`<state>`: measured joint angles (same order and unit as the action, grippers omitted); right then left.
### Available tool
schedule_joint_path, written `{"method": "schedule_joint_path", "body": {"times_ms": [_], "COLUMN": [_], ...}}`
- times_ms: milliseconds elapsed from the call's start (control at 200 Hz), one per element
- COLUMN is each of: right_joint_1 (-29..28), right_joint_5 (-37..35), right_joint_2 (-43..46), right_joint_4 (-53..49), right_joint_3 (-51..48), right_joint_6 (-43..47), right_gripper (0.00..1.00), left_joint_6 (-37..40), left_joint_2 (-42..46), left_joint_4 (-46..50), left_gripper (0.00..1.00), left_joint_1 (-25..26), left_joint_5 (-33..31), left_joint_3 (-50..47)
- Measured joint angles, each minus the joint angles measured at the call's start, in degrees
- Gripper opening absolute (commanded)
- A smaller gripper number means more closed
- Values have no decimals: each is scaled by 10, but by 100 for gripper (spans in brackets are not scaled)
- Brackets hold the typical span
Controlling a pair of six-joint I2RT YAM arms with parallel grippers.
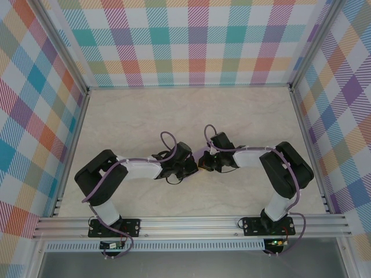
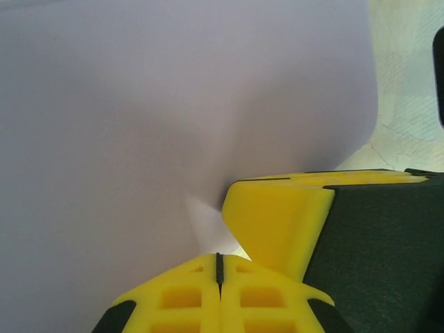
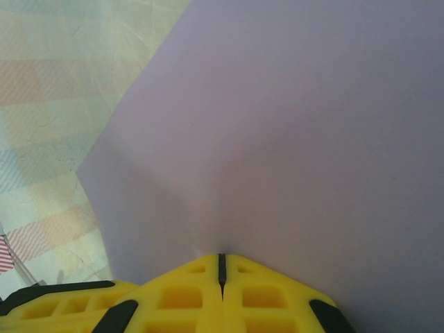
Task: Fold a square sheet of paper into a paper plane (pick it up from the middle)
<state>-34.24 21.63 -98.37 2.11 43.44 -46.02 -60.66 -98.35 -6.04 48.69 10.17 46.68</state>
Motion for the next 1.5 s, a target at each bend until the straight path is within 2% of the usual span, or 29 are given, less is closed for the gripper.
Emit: {"method": "schedule_joint_path", "body": {"times_ms": [440, 1500], "right_joint_1": [0, 1], "right_joint_5": [2, 8], "right_joint_2": [37, 29], "right_joint_4": [21, 30], "right_joint_3": [-33, -41], "right_joint_6": [0, -2], "right_gripper": [0, 0], "left_joint_6": [-6, 0], "left_joint_2": [-12, -14], "left_joint_4": [-1, -33], "left_gripper": [0, 0], "left_joint_1": [0, 0], "left_joint_5": [0, 13], "left_joint_3": [0, -16]}}
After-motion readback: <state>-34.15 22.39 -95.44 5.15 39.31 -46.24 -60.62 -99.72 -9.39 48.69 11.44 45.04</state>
